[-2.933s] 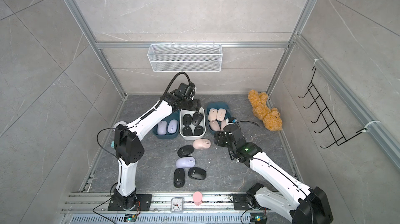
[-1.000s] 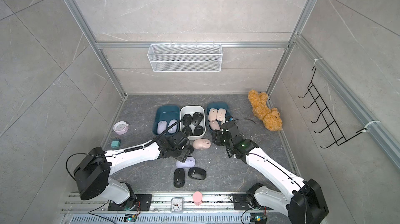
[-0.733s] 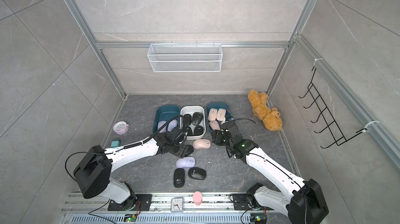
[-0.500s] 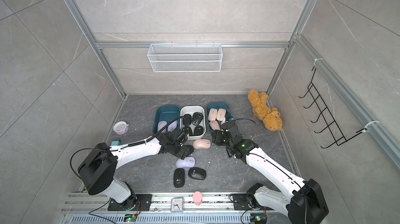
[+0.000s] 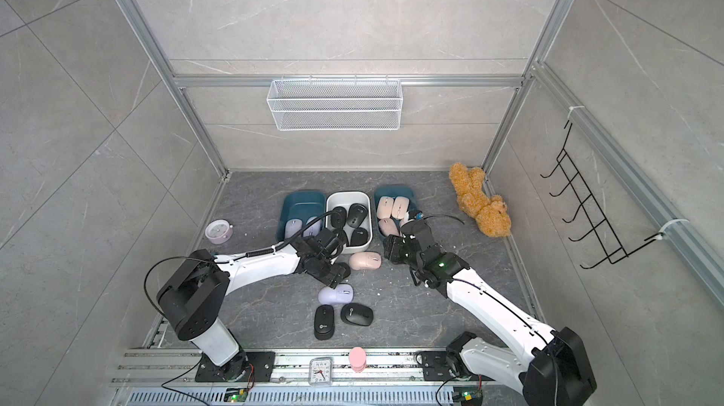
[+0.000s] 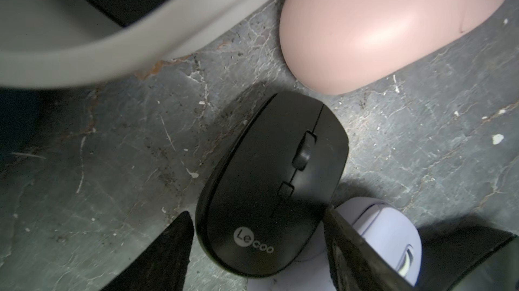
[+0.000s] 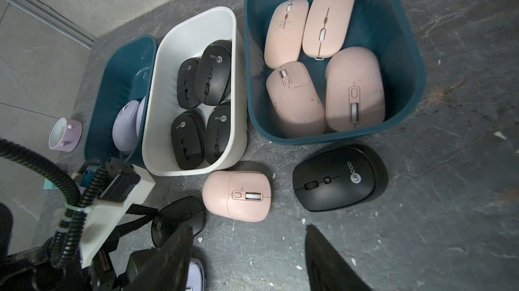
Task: Place the mice by color into the storage box
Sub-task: Pick up the mouse from the center of the board.
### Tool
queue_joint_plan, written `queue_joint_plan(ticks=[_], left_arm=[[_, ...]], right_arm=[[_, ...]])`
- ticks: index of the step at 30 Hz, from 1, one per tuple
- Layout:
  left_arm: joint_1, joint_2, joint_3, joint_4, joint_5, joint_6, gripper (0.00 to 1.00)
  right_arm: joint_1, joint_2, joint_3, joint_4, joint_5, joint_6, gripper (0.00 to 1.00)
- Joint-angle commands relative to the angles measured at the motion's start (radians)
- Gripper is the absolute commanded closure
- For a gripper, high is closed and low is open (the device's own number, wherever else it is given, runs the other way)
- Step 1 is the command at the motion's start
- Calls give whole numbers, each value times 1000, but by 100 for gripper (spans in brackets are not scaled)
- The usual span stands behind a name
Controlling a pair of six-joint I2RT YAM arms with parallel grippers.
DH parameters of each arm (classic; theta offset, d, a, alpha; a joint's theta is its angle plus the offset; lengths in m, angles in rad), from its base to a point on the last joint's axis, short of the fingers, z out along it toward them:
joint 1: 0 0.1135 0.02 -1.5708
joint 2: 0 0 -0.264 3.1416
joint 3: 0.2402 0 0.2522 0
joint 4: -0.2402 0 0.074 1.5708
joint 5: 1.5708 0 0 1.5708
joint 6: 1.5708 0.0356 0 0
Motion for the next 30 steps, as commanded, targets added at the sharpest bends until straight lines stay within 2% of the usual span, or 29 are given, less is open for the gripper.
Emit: queue_joint_plan(ticks=[1, 30], left_arm=[[5, 25, 41, -2, 14, 28, 25], [-11, 169, 145, -89, -45, 80, 26]], right_arm=[[6, -6, 14, 0, 2, 1, 35], [6, 4, 18, -4, 9, 6, 35]])
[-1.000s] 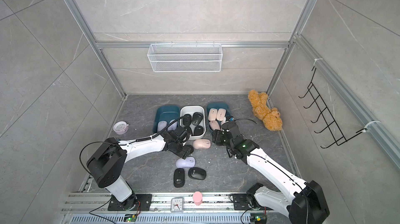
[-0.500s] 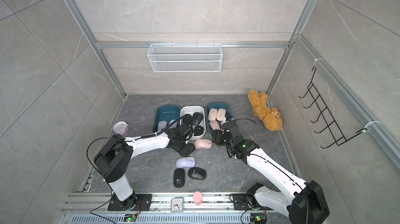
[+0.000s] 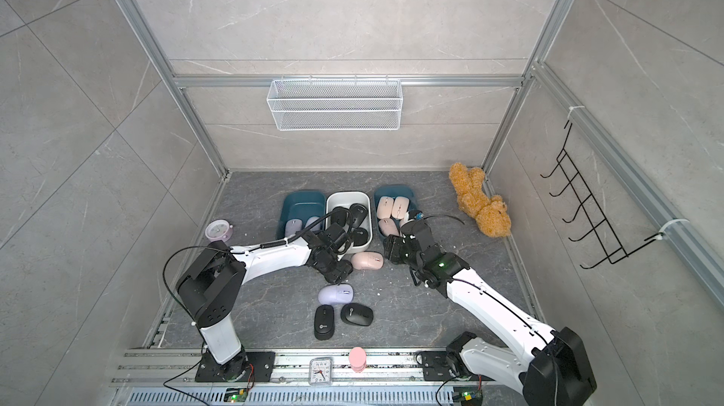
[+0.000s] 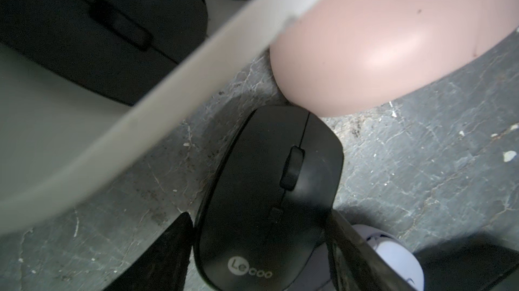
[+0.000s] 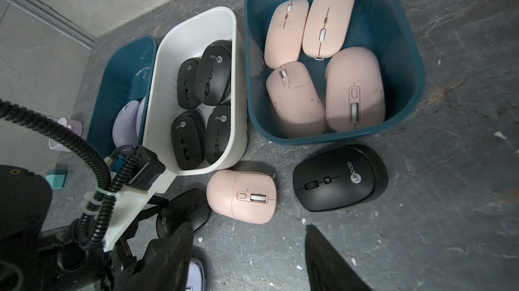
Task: Place the mice by color into the storage box
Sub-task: Pick up the mouse from the center of the board.
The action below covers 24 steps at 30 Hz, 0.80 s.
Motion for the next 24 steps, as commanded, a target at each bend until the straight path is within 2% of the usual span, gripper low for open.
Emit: queue_joint_plan(ticks=[1, 19, 24], left_arm=[[-5, 53, 9, -12, -36, 24, 26], [-18, 110, 52, -53, -38, 55, 26], [-30, 108, 41, -54, -45, 30, 30]], right_arm=[[6, 3, 17, -4, 9, 7, 35], [6, 2, 18, -3, 10, 15, 35], [6, 2, 16, -4, 11, 16, 35]])
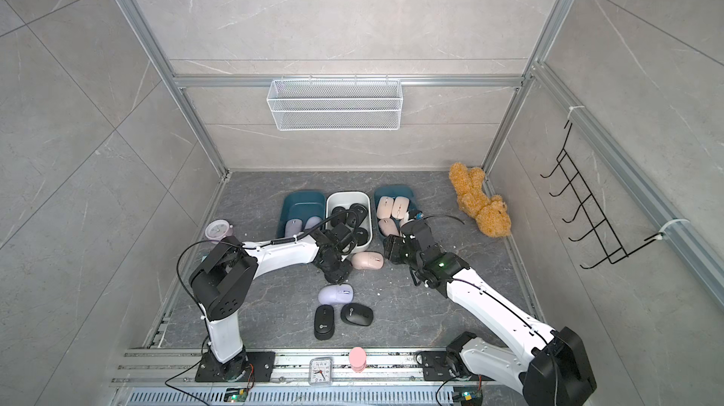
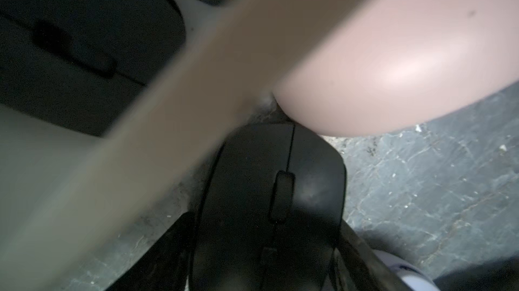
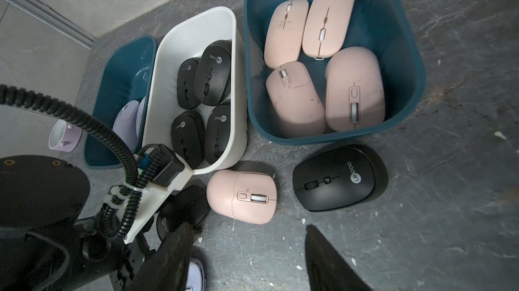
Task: Place the mice by color into the storage box
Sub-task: Pick up the mouse from the center of the board.
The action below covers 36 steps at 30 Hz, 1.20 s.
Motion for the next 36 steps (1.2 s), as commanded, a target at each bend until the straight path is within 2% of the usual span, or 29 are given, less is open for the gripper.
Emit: queue_joint_plan(ticks=[1, 7, 13, 20, 27, 36], left_arm=[[-14, 30, -19, -22, -20, -15, 32], [-35, -38, -64, -16, -38, -97, 41], [-42, -144, -116, 8, -55, -189, 44], [-42, -257, -116, -11, -114, -241, 45], [-41, -324, -47, -60, -186, -266, 45], [-3, -369, 109, -84, -209, -209, 45]], right_arm=[[6, 0, 16, -4, 10, 15, 35], [7, -3, 15, -1, 12, 20, 35], [6, -6, 15, 1, 11, 23, 35], [6, -6, 9, 11, 1, 29, 35], [7, -20, 15, 9, -4, 32, 35], [6, -38, 16, 6, 3, 32, 35]])
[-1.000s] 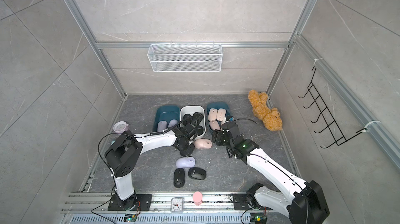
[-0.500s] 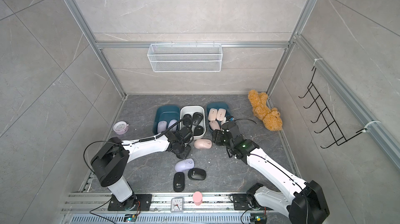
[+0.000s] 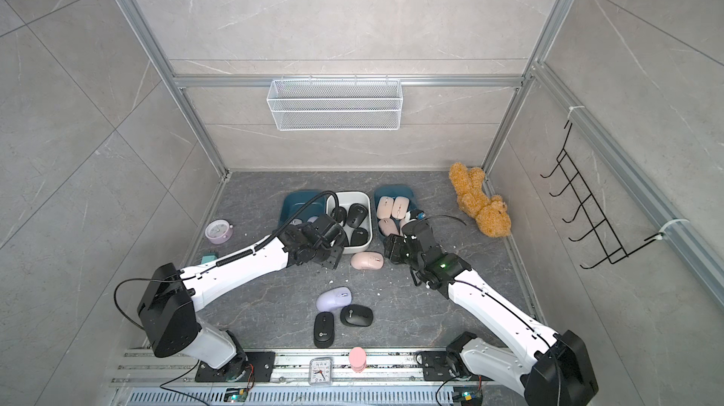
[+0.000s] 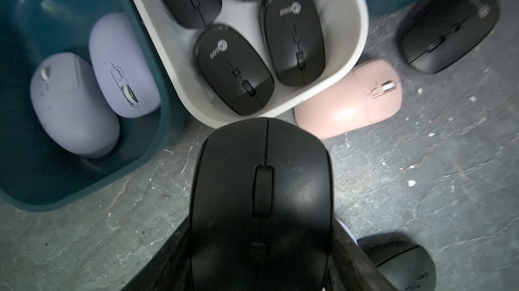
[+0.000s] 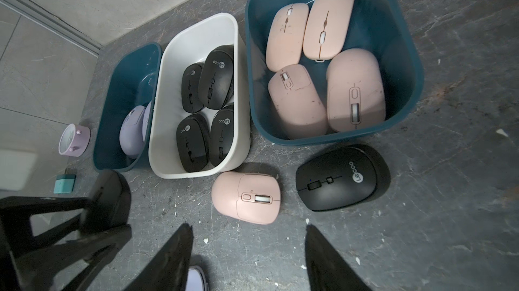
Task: Place the mice by color into the storage box
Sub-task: Pick up the mouse from the center of the board, then place the mouse in the storage box.
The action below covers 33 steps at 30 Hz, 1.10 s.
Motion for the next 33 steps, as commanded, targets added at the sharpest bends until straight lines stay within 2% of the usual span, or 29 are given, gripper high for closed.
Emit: queue_joint_plan(ticks=[1, 13, 26, 33], left_arm=[[23, -28, 88, -16, -26, 33, 45], [113, 122, 304, 9, 59, 84, 44], [193, 377, 530, -8, 121, 66, 44], [235, 474, 593, -6, 153, 45, 44]], right_arm=[[6, -16, 15, 9, 5, 11, 35], [6, -17, 29, 0, -12, 7, 35], [4, -26, 29, -3, -3, -27, 35], [-1, -19, 23, 15, -20, -30, 35]])
